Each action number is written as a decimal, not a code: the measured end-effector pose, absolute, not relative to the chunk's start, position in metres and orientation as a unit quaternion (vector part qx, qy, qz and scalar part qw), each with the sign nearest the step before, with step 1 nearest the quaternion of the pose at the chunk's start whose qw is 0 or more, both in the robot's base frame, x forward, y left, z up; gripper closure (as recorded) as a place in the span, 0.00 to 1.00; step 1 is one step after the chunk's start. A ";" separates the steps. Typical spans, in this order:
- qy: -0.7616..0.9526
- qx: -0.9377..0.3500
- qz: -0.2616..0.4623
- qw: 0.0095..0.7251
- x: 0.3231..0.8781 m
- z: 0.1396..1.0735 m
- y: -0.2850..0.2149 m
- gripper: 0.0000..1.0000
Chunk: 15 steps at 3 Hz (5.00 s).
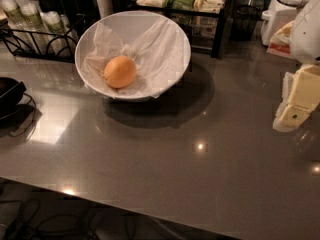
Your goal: Pick orange from white bowl
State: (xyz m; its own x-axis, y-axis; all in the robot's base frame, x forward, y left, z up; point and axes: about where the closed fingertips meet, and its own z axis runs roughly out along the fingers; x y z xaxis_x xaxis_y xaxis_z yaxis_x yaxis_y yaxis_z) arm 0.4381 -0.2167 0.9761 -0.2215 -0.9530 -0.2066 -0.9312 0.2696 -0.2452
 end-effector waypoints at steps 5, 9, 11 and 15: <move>0.714 -0.646 0.013 0.271 0.516 0.990 -0.101 0.00; 0.683 -0.635 0.084 0.351 0.616 0.973 0.006 0.00; 0.671 -0.620 0.148 0.380 0.645 0.954 0.071 0.00; 0.670 -0.646 0.159 0.330 0.655 0.909 0.086 0.30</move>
Offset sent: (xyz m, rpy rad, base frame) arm 0.0748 0.0995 -0.0098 0.2095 -0.0856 0.1264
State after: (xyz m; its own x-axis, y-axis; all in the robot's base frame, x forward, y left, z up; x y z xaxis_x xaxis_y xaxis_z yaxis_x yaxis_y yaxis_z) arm 0.6550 0.0860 0.9089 0.0514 -0.7600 -0.6479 -0.9702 0.1159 -0.2129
